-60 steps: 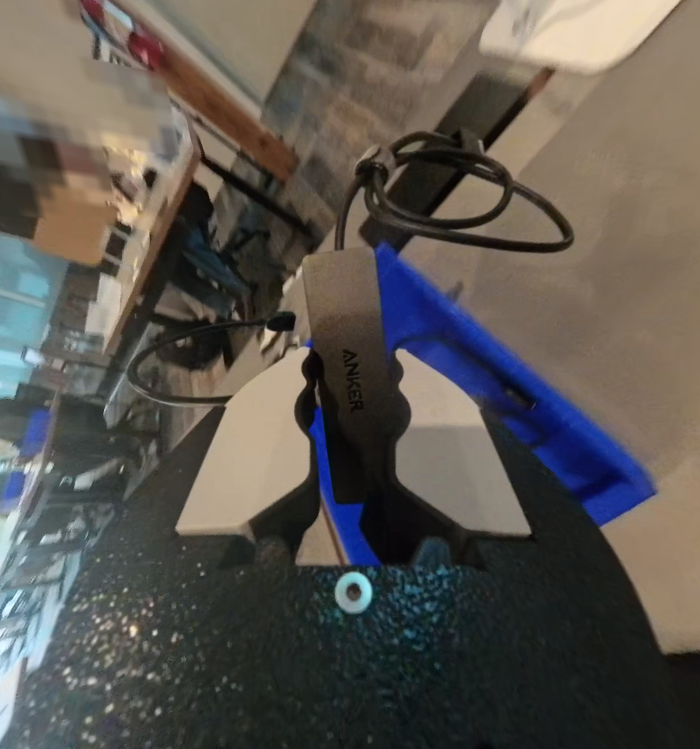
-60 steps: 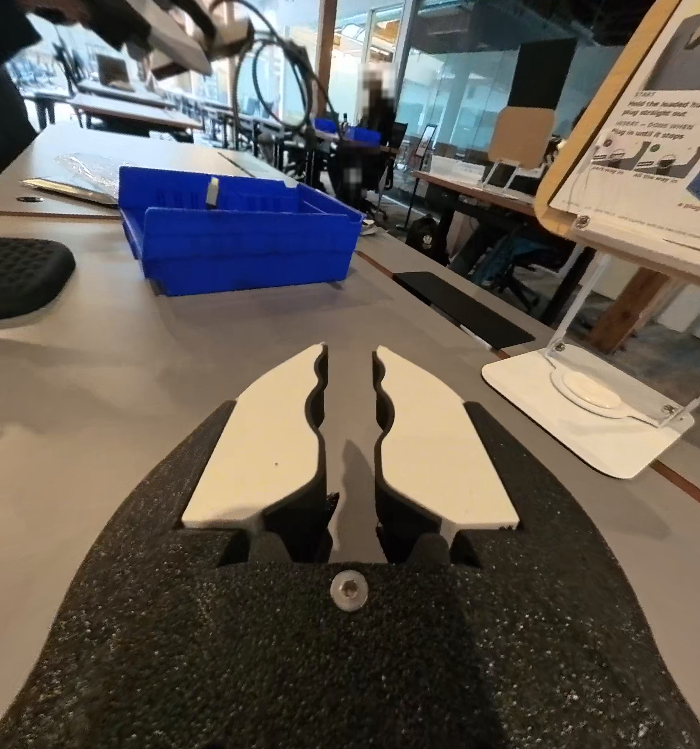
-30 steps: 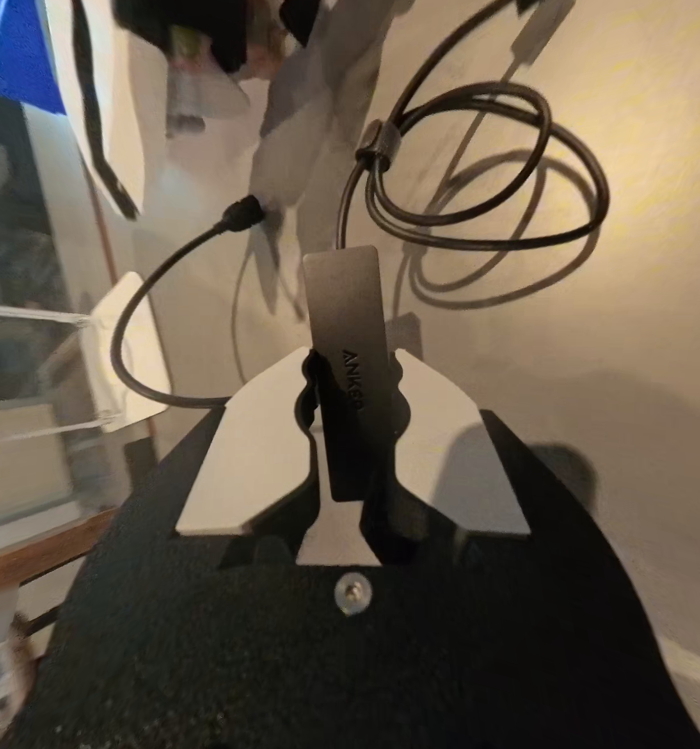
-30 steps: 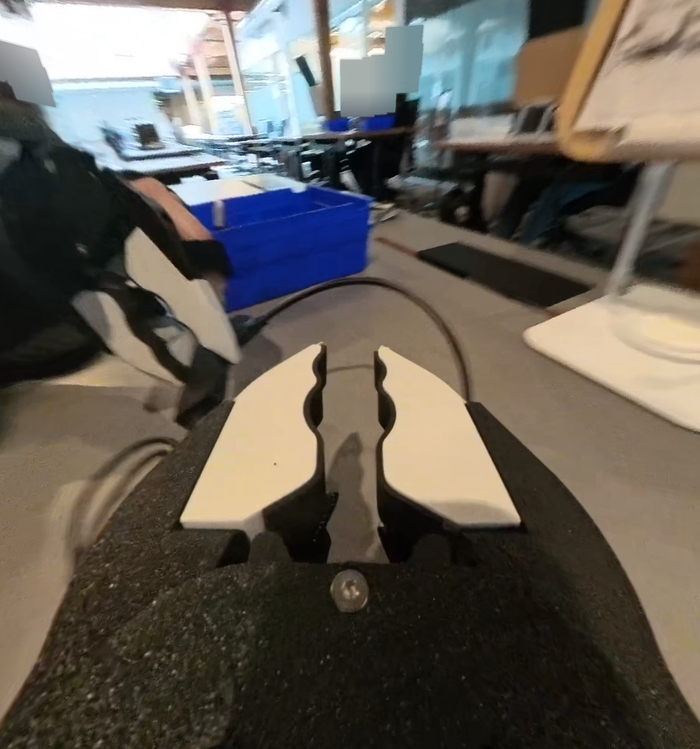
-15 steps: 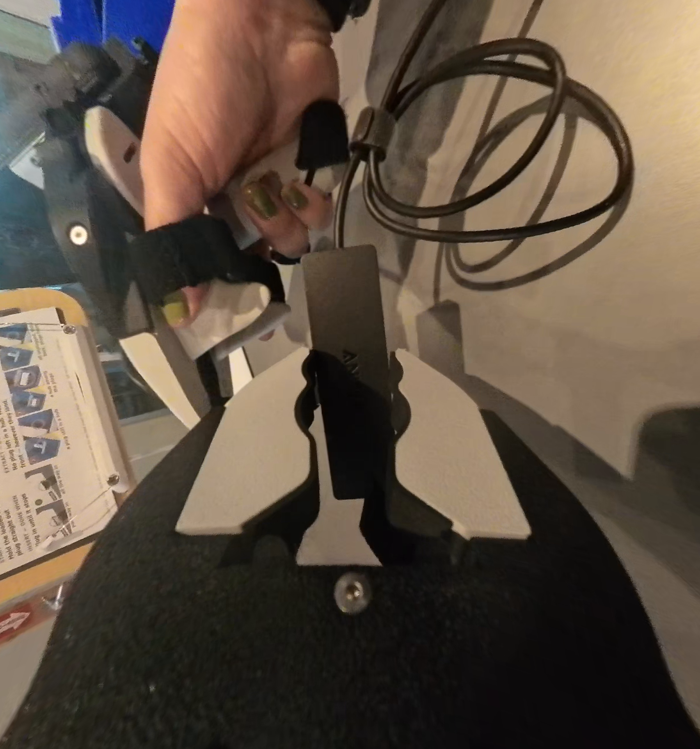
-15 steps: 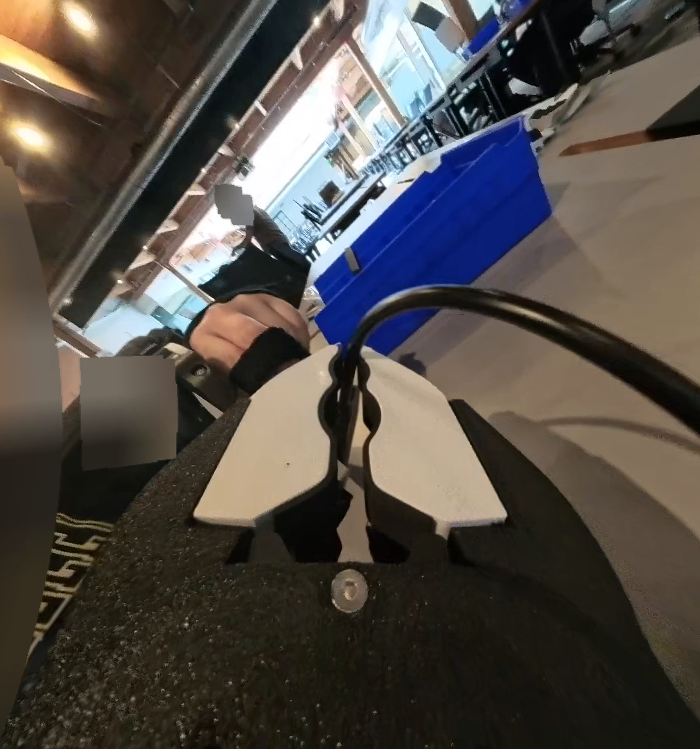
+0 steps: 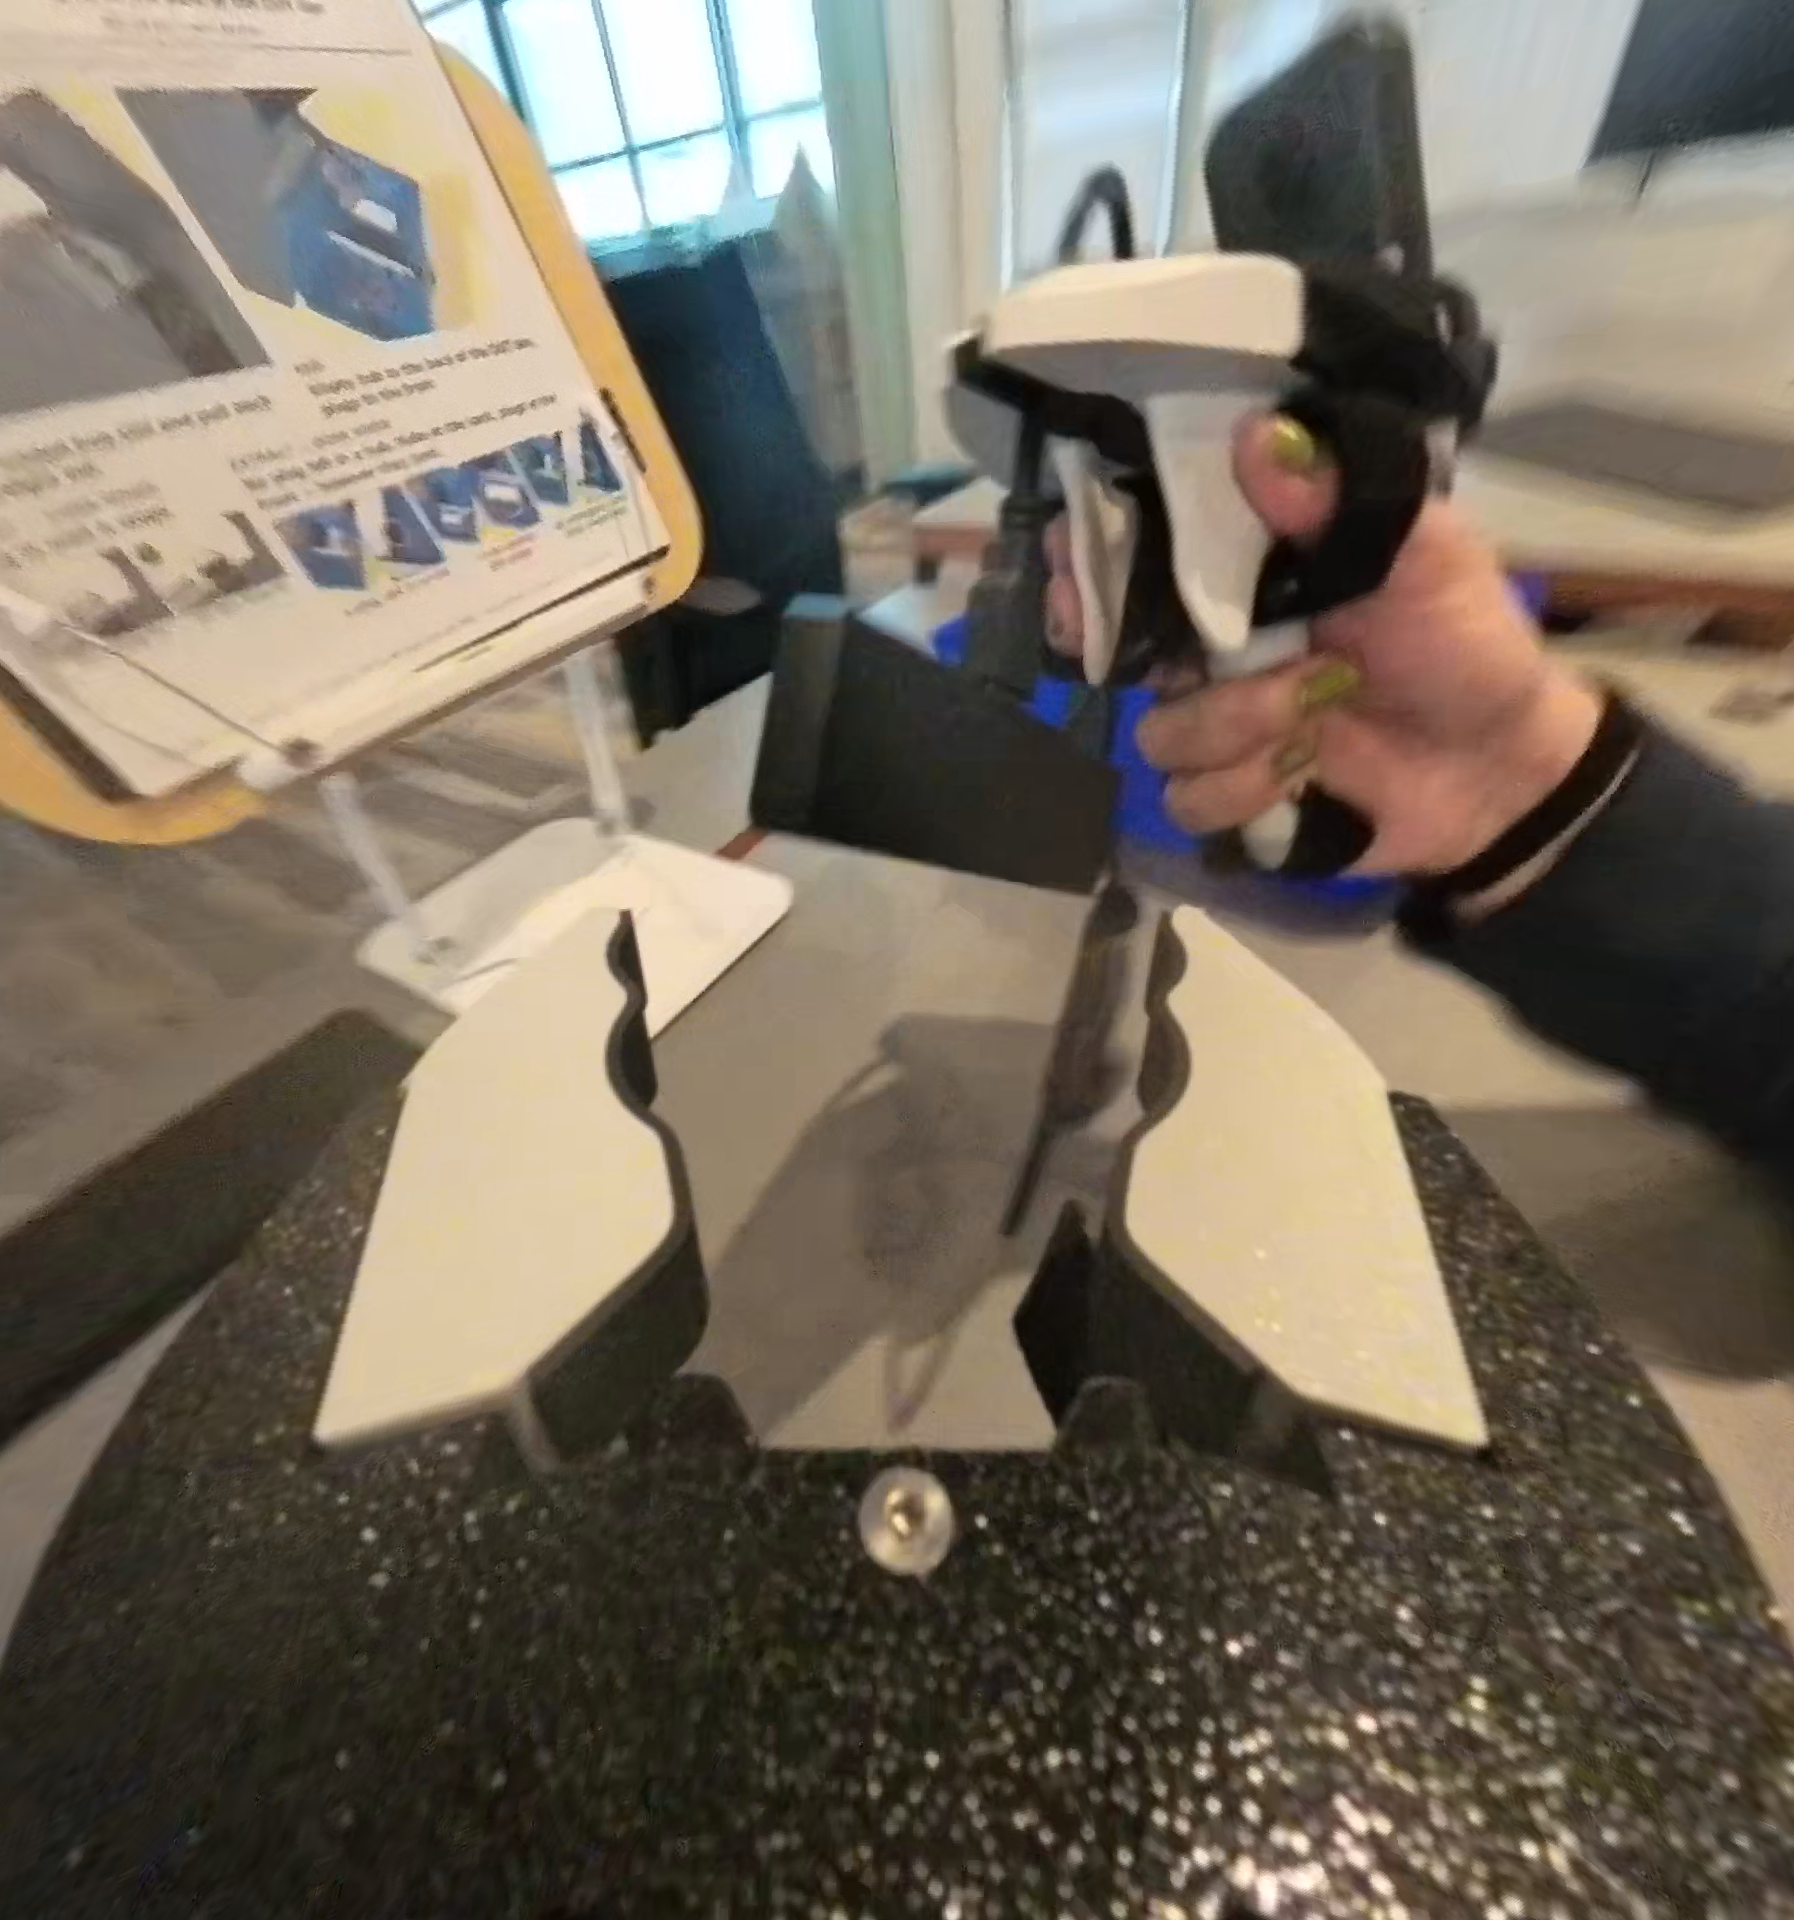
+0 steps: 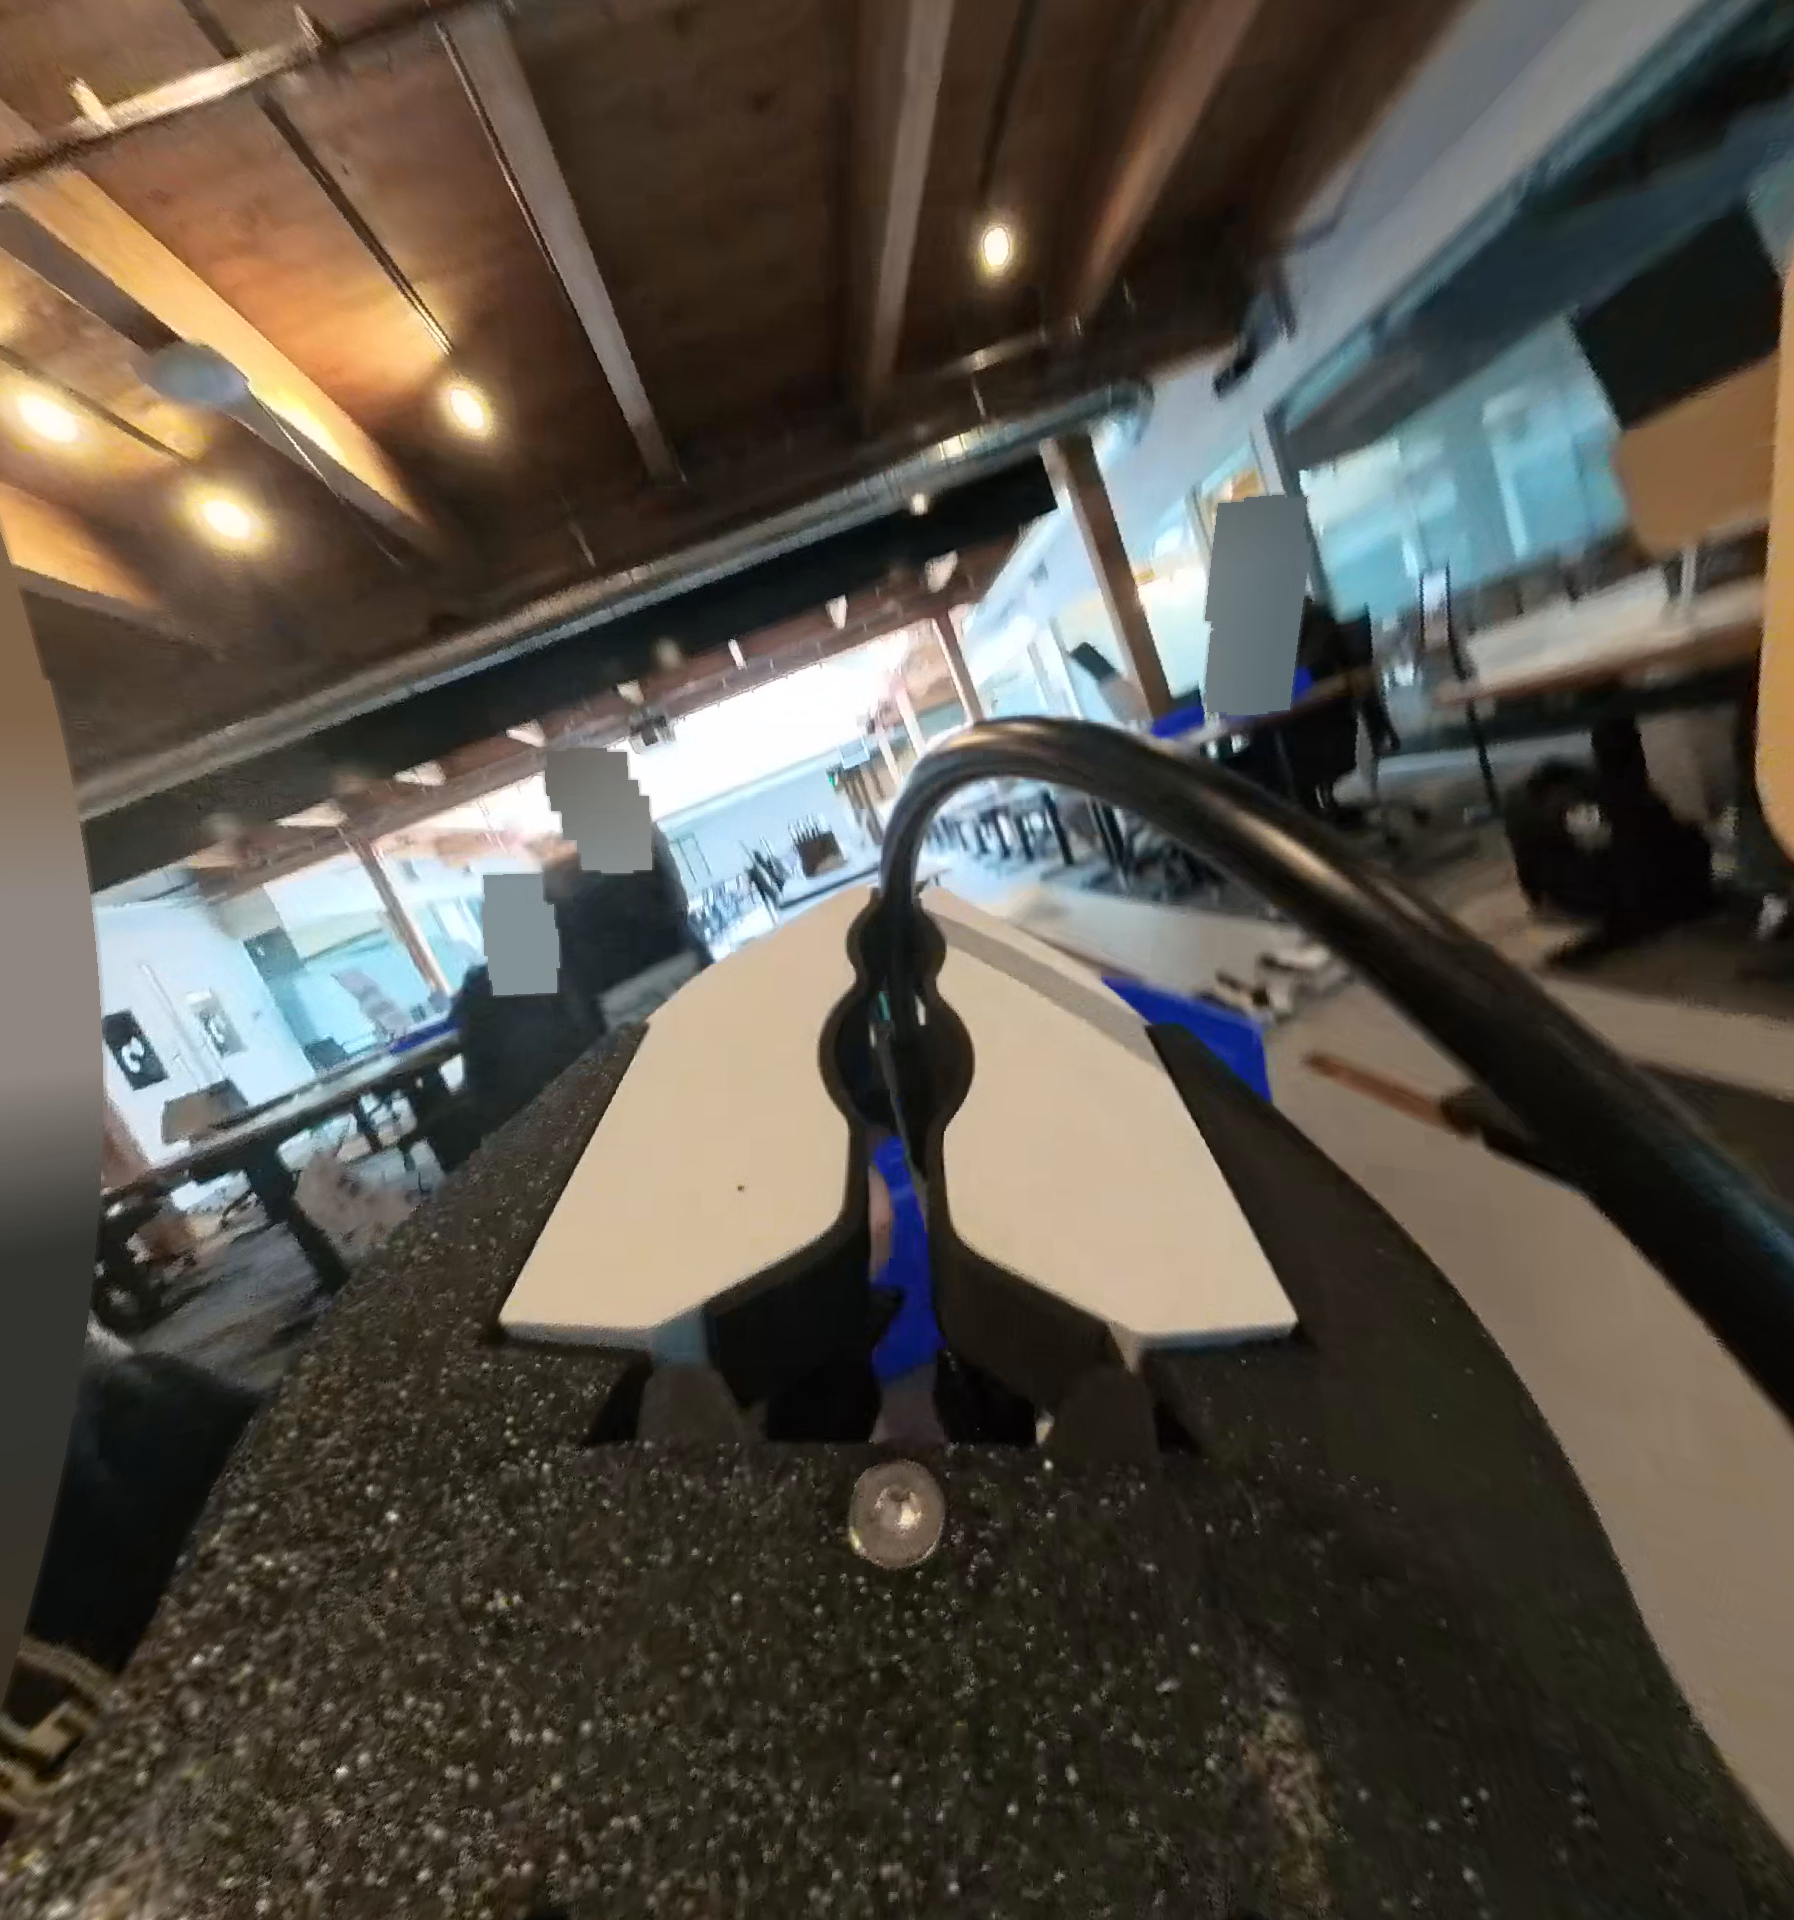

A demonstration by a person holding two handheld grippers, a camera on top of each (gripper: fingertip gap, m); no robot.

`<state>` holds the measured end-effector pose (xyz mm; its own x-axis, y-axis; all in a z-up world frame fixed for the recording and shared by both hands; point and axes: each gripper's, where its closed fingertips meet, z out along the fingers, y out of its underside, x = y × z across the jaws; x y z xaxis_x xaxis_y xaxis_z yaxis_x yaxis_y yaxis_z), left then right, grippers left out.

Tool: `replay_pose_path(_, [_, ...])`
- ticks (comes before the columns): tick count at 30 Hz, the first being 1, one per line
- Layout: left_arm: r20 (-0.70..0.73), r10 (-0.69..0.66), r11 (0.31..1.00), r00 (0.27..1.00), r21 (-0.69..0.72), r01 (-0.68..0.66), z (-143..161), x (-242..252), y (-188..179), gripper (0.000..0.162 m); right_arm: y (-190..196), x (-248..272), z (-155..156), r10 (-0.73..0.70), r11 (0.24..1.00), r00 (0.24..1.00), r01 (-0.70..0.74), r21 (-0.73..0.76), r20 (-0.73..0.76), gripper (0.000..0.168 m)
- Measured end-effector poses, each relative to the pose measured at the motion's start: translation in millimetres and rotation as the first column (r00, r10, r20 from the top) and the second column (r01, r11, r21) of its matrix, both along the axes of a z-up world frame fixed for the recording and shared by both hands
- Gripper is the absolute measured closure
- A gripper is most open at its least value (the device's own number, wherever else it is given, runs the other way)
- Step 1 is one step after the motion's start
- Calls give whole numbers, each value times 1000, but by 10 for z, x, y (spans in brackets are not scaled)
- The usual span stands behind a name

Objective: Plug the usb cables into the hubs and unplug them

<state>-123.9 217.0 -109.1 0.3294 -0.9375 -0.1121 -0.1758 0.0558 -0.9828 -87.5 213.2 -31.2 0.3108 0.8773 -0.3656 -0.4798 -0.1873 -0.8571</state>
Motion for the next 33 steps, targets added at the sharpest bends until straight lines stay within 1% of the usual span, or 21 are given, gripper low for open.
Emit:
replay_pose_path(2, [115, -59, 988, 992, -136, 74, 73, 90, 13, 69, -64, 36, 160, -11, 998, 999, 13, 59, -42, 164])
replay_pose_path(3, [167, -100, 976, 981, -176, 129, 108, 142, -9, 70, -97, 43, 200, -11, 997, 999, 16, 81, -52, 163])
replay_pose_path(4, [222, -144, 963, 964, -191, 188, 157, 187, -46, 75, -129, 46, 216, -9, 995, 998, 15, 98, -59, 163])
replay_pose_path(6, [320, -223, 945, 921, -163, 285, 279, 237, -125, 95, -133, 61, 231, -6, 994, 998, 13, 108, -69, 164])
replay_pose_path(7, [354, -234, 943, 905, -144, 300, 328, 249, -131, 106, -133, 67, 236, 7, 994, 997, 1, 108, -74, 164])
replay_pose_path(9, [376, -267, 935, 887, -120, 333, 358, 292, -161, 120, -119, 88, 241, 22, 994, 996, -12, 106, -91, 164])
replay_pose_path(12, [334, -268, 943, 903, -102, 318, 316, 343, -161, 143, -74, 90, 203, 20, 995, 997, -12, 100, -78, 163])
replay_pose_path(13, [323, -276, 943, 905, -93, 320, 309, 343, -176, 146, -67, 100, 196, 21, 995, 997, -14, 102, -76, 163])
replay_pose_path(16, [272, -291, 946, 917, -58, 318, 331, 299, -180, 151, -83, 111, 164, 32, 991, 998, -24, 132, -55, 163])
replay_pose_path(17, [257, -273, 957, 927, -27, 289, 351, 263, -160, 151, -72, 113, 132, 19, 992, 999, -14, 127, -33, 161])
replay_pose_path(18, [242, -251, 966, 937, 3, 257, 366, 228, -138, 151, -77, 94, 88, 20, 992, 1000, -20, 127, 6, 153])
replay_pose_path(20, [225, -237, 971, 945, 37, 235, 391, 179, -132, 151, -100, 29, 14, 60, 992, 996, -67, 106, 73, 128])
replay_pose_path(21, [224, -246, 969, 943, 48, 242, 399, 168, -148, 151, -113, -15, -30, 84, 991, 991, -94, 91, 107, 124])
replay_pose_path(22, [231, -254, 967, 939, 52, 248, 408, 161, -159, 151, -120, -62, -80, 98, 991, 985, -110, 81, 144, 125])
replay_pose_path(23, [243, -264, 964, 933, 50, 260, 417, 157, -169, 151, -128, -106, -119, 104, 989, 979, -120, 84, 176, 130])
replay_pose_path(25, [263, -297, 953, 918, 23, 301, 410, 157, -198, 151, -156, -163, -115, 100, 984, 978, -124, 127, 184, 152])
replay_pose_path(27, [287, -321, 942, 903, -1, 335, 415, 152, -221, 151, -172, -190, -99, 100, 981, 980, -126, 146, 174, 155])
replay_pose_path(30, [327, -369, 914, 870, -44, 404, 447, 153, -288, 151, -238, -192, -66, 141, 973, 977, -167, 162, 159, 157])
replay_pose_path(33, [358, -405, 886, 841, -74, 458, 469, 170, -345, 151, -288, -200, -65, 151, 965, 973, -184, 185, 176, 158])
